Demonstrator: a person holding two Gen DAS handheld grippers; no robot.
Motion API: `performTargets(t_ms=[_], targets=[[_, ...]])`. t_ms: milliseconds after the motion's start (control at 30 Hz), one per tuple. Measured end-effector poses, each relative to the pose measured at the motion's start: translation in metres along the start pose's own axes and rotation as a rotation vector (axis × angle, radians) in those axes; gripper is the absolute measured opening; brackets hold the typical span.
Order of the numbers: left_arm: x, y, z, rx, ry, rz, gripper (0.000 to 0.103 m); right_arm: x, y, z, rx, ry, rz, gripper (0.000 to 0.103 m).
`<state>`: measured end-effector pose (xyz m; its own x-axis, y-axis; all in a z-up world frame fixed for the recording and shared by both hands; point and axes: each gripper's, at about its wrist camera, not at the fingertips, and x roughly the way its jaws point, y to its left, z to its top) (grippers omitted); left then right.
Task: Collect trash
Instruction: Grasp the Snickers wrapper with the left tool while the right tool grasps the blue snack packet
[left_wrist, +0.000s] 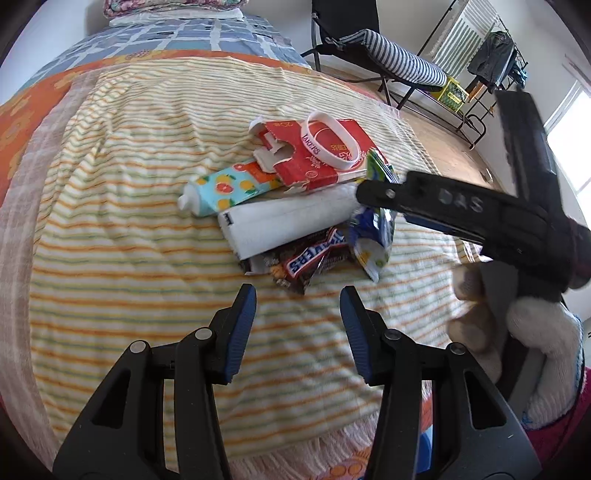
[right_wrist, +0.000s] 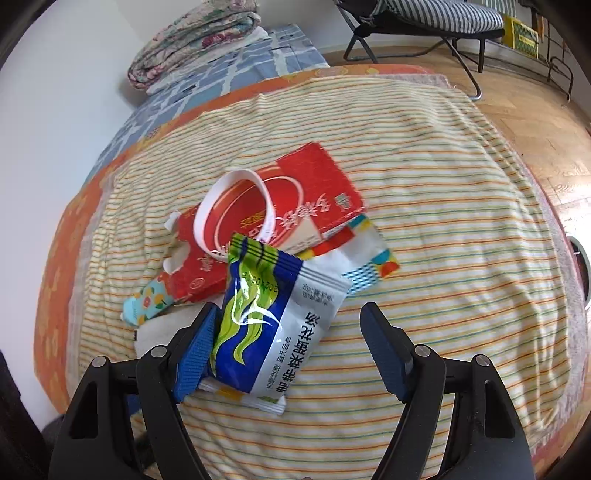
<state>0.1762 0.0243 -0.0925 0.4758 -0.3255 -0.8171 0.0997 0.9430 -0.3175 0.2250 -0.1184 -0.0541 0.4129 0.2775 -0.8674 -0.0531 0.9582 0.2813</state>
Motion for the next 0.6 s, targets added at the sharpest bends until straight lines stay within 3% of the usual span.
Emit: performTargets(t_ms=[133,233,267,300,333,600], targets=[[0.014,-0.005,0.007,0.029,-0.004,0.041,0.049,-0.01,-0.008,-0.001,0.004,-0.009,0.012,0.069],[0.023,-0.005,0.01,0.013,0.012,0.018,0.049,-0.016,-0.01,0.0,-0.004,-0.018,0.003,0.064],[0.023,-0.006,0.01,0.015,0.012,0.012,0.044,-0.017,-0.01,0.0,-0.008,-0.019,-0.001,0.064],[0.024,-0.008,0.01,0.019,0.017,0.011,0.029,-0.017,-0.009,0.0,-0.014,-0.02,-0.005,0.064],[0.024,-0.01,0.01,0.026,0.027,0.005,0.022,-0.017,-0.01,0.0,-0.018,-0.018,-0.004,0.064],[0.02,-0.024,-0.002,0.094,0.053,-0.002,0.015,-0.019,-0.03,-0.002,0.034,0.011,0.039,0.064]])
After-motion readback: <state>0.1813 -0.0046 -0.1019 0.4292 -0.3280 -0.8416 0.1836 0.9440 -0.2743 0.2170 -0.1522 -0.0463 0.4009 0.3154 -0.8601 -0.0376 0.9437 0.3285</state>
